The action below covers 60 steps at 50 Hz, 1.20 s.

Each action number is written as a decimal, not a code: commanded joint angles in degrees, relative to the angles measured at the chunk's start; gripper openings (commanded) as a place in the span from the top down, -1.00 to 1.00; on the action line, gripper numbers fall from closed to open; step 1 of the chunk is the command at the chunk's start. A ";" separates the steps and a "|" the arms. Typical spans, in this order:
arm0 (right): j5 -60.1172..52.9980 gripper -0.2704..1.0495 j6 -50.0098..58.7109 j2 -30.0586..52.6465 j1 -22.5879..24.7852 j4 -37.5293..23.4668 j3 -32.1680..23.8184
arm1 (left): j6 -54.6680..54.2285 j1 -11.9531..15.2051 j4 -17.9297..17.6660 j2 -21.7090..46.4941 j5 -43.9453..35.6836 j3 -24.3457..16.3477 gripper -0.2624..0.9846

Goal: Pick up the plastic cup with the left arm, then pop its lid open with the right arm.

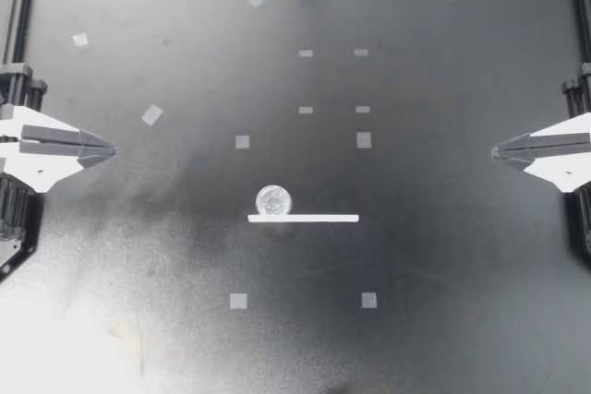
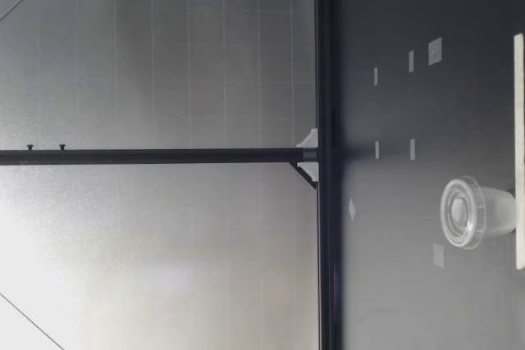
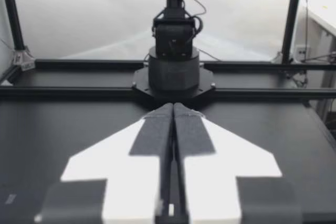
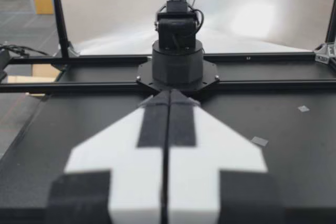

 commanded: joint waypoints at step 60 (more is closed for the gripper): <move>16.88 0.80 6.59 46.23 -1.41 0.26 -29.44 | -0.53 1.05 -0.09 22.24 -5.01 1.32 -0.31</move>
